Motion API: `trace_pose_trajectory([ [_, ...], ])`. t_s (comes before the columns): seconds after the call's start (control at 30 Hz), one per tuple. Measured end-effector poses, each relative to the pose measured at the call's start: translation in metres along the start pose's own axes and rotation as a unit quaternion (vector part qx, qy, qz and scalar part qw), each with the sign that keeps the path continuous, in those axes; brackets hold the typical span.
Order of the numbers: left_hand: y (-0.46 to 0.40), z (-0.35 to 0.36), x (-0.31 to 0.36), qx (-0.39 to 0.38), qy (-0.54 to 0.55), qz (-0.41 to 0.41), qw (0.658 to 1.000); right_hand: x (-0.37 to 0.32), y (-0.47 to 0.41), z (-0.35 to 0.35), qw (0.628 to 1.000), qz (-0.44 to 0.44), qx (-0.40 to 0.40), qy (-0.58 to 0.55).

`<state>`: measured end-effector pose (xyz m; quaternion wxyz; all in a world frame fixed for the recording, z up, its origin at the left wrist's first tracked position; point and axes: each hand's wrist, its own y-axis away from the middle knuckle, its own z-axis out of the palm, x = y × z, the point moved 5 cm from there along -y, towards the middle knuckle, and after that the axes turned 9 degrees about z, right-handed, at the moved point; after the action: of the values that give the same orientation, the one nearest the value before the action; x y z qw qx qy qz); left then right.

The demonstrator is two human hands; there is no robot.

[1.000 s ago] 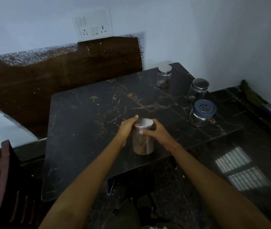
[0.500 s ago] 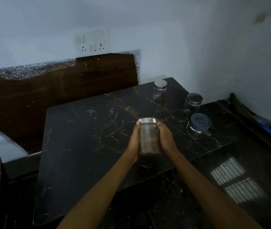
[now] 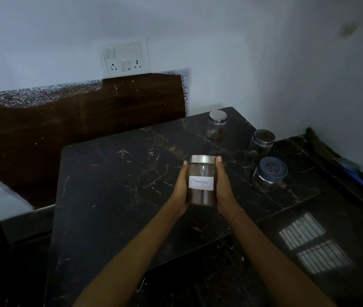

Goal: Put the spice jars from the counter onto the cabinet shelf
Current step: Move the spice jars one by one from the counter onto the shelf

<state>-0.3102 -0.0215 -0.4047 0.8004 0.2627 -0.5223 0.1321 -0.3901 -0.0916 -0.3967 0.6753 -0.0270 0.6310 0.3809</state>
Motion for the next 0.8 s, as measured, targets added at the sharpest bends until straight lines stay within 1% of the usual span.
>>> trace_pose_trajectory([
  [0.13,-0.003,-0.006,0.006,0.007,-0.015,0.001,1.0,-0.005,-0.008,0.004,0.997,-0.024,0.026,0.068],
  [0.27,-0.012,-0.012,0.02,0.023,-0.042,0.034,0.998,-0.016,-0.013,0.014,0.995,-0.037,0.026,0.088],
  [0.33,-0.017,-0.017,0.026,0.021,-0.035,0.049,0.998,-0.018,-0.013,0.018,0.995,-0.039,-0.007,0.09],
  [0.4,-0.021,-0.021,0.034,0.015,-0.019,0.06,0.998,-0.019,-0.012,0.026,0.992,-0.045,-0.071,0.091],
  [0.47,-0.027,-0.027,0.044,0.012,-0.015,0.068,0.998,-0.026,-0.015,0.037,0.985,-0.059,-0.103,0.125],
  [0.63,-0.042,-0.042,0.079,-0.021,-0.069,0.108,0.992,-0.05,-0.033,0.054,0.977,-0.076,-0.133,0.147],
  [0.73,-0.047,-0.048,0.098,-0.056,-0.09,0.135,0.985,-0.062,-0.042,0.058,0.974,-0.096,-0.132,0.155],
  [0.8,-0.051,-0.051,0.106,-0.058,-0.087,0.147,0.984,-0.072,-0.05,0.061,0.975,-0.111,-0.127,0.145],
])
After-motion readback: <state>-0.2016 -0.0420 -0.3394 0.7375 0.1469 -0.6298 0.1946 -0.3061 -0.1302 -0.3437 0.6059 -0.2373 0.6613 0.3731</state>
